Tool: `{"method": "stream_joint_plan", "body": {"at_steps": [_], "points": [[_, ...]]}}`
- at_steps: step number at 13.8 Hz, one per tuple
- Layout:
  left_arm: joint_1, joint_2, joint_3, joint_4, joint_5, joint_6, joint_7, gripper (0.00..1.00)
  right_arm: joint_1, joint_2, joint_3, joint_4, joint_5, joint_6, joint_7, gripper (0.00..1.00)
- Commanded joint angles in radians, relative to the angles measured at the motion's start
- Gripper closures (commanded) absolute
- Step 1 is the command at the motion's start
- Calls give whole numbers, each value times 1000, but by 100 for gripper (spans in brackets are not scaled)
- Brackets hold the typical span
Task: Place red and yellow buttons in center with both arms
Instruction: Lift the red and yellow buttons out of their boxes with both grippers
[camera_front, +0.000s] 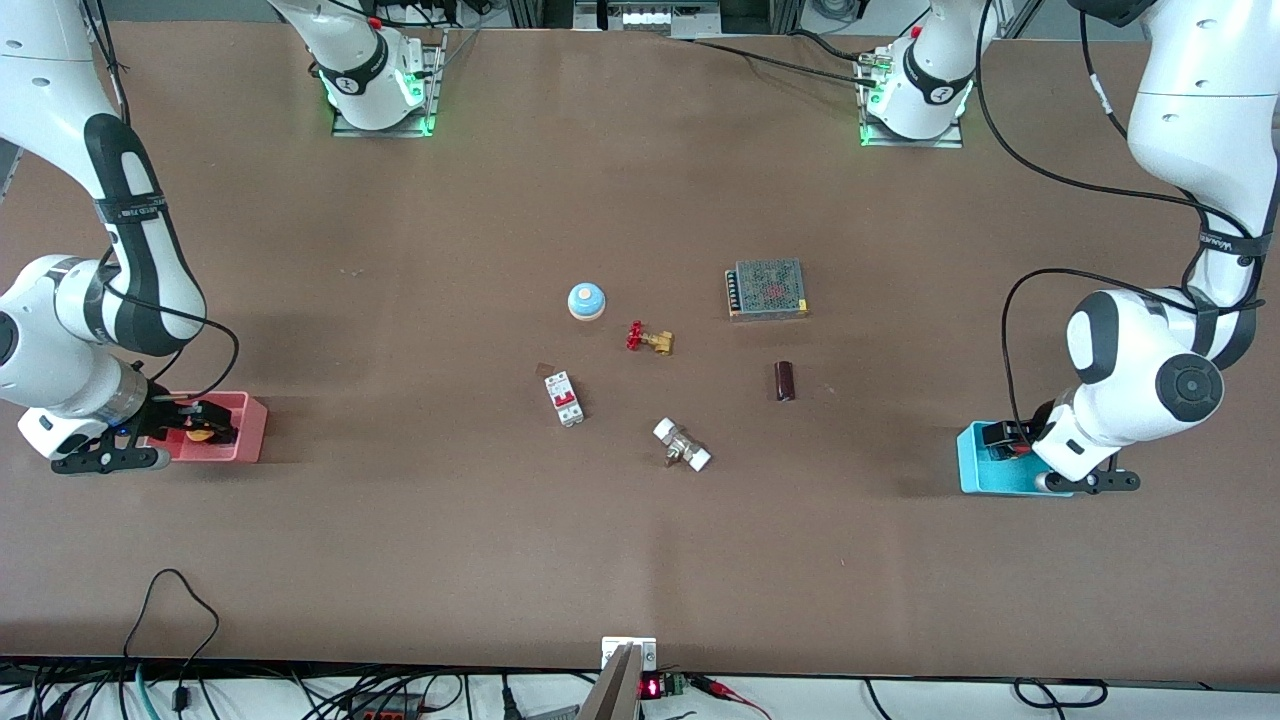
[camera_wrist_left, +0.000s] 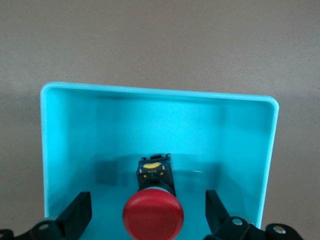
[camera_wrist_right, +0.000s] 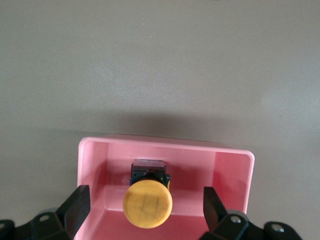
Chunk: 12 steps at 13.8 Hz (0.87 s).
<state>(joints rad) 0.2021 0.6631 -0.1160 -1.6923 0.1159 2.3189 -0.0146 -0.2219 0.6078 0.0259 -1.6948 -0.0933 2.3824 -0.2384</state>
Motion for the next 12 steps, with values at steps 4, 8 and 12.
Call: {"method": "stream_joint_plan", "body": {"at_steps": [4,8,12], "points": [[0,15,-1,20,22,5,10,27,-8,12,6,0,18,18,-29,1],[0,15,-1,20,19,5,8,70,-8,18,6,0,15,20,-32,17],[0,-31,-2,23,21,5,8,81,-10,23,6,1,17,26,-61,38]]}}
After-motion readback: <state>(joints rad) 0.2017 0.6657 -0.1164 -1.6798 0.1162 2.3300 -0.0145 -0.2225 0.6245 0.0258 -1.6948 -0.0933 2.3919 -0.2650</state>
